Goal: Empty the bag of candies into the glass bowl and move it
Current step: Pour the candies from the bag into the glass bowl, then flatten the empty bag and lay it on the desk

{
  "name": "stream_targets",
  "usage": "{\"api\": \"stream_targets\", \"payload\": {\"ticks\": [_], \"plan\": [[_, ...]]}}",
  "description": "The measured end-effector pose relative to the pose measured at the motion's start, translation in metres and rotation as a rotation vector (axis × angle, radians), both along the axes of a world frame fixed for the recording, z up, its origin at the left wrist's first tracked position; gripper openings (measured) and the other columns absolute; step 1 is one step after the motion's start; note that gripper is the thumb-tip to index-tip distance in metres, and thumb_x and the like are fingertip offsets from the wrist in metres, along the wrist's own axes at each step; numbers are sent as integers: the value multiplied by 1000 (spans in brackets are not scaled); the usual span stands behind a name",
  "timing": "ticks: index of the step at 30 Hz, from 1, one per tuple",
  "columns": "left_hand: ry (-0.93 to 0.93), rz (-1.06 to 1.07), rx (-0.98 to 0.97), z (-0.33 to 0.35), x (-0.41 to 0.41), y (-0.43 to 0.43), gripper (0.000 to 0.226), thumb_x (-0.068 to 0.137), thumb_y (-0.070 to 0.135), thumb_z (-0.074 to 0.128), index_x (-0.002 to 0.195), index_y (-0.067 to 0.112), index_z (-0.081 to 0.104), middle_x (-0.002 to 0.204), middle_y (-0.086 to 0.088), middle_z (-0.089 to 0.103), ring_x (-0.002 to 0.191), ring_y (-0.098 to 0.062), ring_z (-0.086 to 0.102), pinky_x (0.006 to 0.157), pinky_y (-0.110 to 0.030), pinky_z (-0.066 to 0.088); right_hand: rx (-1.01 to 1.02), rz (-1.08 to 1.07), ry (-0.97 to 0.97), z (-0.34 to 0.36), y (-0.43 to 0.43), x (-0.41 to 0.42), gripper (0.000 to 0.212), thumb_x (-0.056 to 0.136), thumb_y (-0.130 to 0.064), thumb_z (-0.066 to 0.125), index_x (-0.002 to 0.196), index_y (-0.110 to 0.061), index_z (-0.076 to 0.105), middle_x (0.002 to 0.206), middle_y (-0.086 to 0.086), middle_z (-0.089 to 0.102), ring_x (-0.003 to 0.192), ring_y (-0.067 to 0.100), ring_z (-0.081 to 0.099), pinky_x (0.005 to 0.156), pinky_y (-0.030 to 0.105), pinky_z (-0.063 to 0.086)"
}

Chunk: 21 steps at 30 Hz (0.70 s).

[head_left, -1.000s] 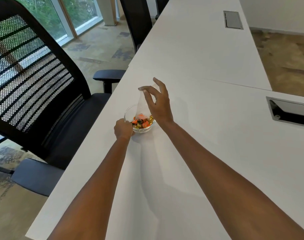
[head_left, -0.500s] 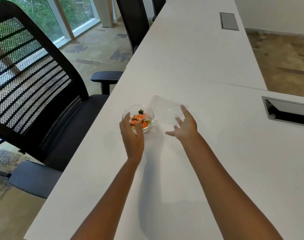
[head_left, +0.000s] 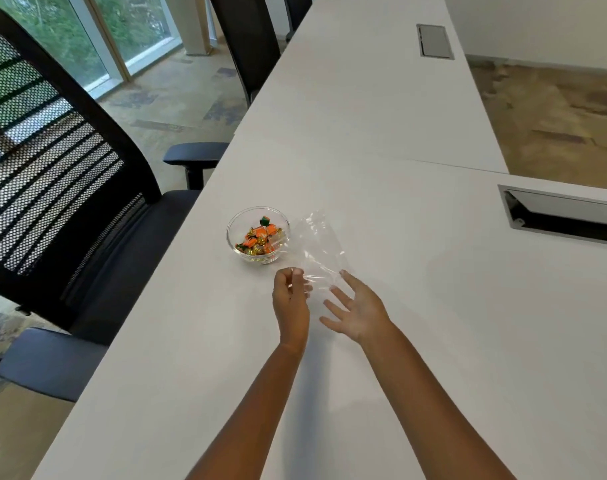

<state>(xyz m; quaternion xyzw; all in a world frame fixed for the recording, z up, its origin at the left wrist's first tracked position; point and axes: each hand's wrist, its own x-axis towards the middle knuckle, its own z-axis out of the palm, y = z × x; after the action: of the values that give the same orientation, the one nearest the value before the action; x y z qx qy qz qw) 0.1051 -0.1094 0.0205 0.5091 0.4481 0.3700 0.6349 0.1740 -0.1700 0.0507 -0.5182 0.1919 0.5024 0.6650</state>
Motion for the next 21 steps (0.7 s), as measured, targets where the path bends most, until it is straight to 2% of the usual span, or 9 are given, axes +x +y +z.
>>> {"api": "stream_targets", "payload": {"ticks": [2, 5, 7, 9, 11, 15, 17, 21], "plan": [[19, 27, -2, -1, -1, -1, 15, 97, 16, 38, 88, 12, 49, 72, 2, 53, 65, -11, 50, 63, -22, 45, -23, -41, -133, -2, -4, 0, 28, 91, -22, 55, 119, -15, 54, 104, 5, 55, 106, 27, 53, 98, 40, 42], [93, 28, 36, -3, -1, -2, 17, 97, 15, 35, 89, 10, 50, 69, 2, 50, 60, -13, 48, 56, -20, 44, -47, -18, -318, -3, -9, -1, 14, 91, -12, 56, 103, -6, 57, 80, 2, 55, 77, 17, 57, 83, 28, 49], [147, 46, 69, -4, -2, -3, 18, 97, 14, 35, 89, 10, 51, 68, 1, 49, 60, -17, 47, 54, -20, 43, -72, 44, -434, -3, -13, -1, 9, 89, -6, 57, 97, -2, 59, 74, 3, 56, 68, 13, 56, 72, 20, 52], [192, 83, 127, -6, -4, -2, 19, 96, 13, 37, 91, 6, 54, 71, -3, 50, 64, -20, 46, 59, -17, 42, -96, 83, -525, -5, -17, -1, 8, 88, -2, 57, 95, 0, 61, 70, 4, 58, 64, 11, 56, 67, 17, 52], [236, 106, 211, -7, -6, 0, 20, 96, 10, 39, 92, 2, 57, 72, -5, 51, 63, -16, 45, 55, -7, 37, -154, 93, -631, -7, -20, 1, 9, 87, -2, 58, 93, 1, 63, 67, 4, 59, 61, 11, 56, 63, 15, 52], [278, 77, 292, -11, -15, 1, 18, 95, 8, 43, 90, 1, 58, 62, 1, 47, 57, -8, 44, 52, -6, 36, -222, 115, -754, -12, -24, -3, 7, 86, -2, 58, 82, -5, 62, 63, 2, 59, 56, 11, 56, 58, 15, 51], [322, 102, 279, -16, -22, 3, 20, 95, 12, 44, 95, 0, 61, 66, -4, 54, 59, -13, 48, 53, -9, 36, -218, 151, -727, -17, -25, -7, 12, 86, 3, 55, 80, -5, 61, 63, 3, 59, 56, 12, 55, 61, 18, 50], [501, 105, 191, -27, -42, 15, 34, 95, 30, 43, 93, 4, 65, 85, -15, 68, 79, -27, 59, 68, -27, 39, -253, 283, -698, -27, -23, -20, 18, 82, 4, 56, 73, -10, 61, 63, 2, 60, 55, 11, 53, 56, 19, 45]]}}
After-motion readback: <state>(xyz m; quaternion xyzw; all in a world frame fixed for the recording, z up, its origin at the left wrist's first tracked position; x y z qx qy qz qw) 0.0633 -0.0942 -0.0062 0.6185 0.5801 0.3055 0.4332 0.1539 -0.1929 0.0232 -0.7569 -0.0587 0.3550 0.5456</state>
